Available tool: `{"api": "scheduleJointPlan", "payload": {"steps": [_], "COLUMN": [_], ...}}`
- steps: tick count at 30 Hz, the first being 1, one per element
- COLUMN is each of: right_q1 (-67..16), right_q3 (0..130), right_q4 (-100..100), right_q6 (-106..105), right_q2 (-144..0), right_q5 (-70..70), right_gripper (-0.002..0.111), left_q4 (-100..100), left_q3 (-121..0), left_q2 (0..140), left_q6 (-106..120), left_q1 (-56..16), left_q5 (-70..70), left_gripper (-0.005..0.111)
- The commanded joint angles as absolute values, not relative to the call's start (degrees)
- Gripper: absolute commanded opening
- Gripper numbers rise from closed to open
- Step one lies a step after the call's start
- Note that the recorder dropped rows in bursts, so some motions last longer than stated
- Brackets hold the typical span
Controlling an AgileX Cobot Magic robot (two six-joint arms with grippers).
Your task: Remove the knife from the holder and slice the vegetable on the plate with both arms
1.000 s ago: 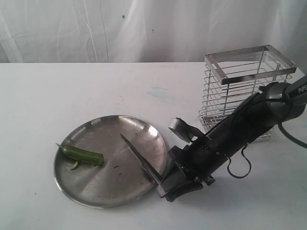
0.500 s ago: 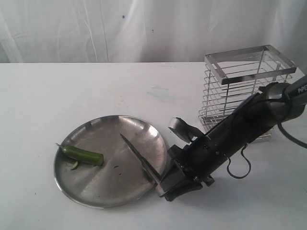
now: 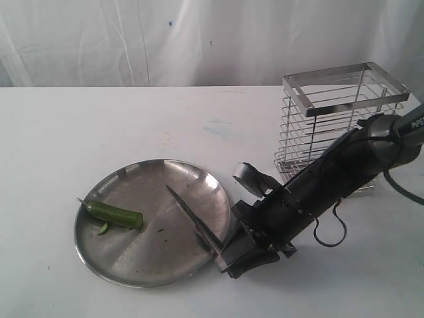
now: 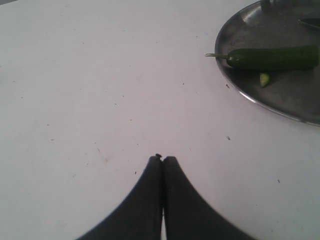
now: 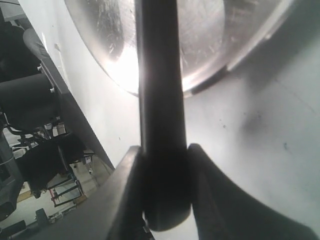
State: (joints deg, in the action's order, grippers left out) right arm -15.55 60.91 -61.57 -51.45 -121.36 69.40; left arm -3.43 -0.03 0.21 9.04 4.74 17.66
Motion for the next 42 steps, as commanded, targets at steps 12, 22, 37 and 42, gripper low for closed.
{"api": "scheduleJointPlan", "payload": {"steps": [12, 22, 37, 42], "right_q1": [-15.1, -19.6, -44.8, -49.0], "right_q3": [62.8, 64.6, 72.1, 74.5], "right_q4": [-60.5, -57.1, -36.0, -24.9], "right_q6": [-51.0, -45.8, -23.9, -14.9], "right_q2": [-120.9, -108.0, -105.3, -106.1], "right_q5": [70.0, 70.0, 51.2, 43.7], "right_gripper": [0.049, 0.026, 0.000, 0.000], "left_q4": [-3.7, -3.7, -3.7, -3.7], "left_q3": [0.0, 0.0, 0.0, 0.0], "left_q2": [0.0, 0.0, 0.0, 0.0], "left_q6": [9.0, 9.0, 9.0, 9.0], "left_q1": [4.5, 4.5, 4.5, 4.5], "left_q5": [17.6, 17.6, 17.6, 17.6], "left_gripper": [0.000, 0.000, 0.000, 0.000]}}
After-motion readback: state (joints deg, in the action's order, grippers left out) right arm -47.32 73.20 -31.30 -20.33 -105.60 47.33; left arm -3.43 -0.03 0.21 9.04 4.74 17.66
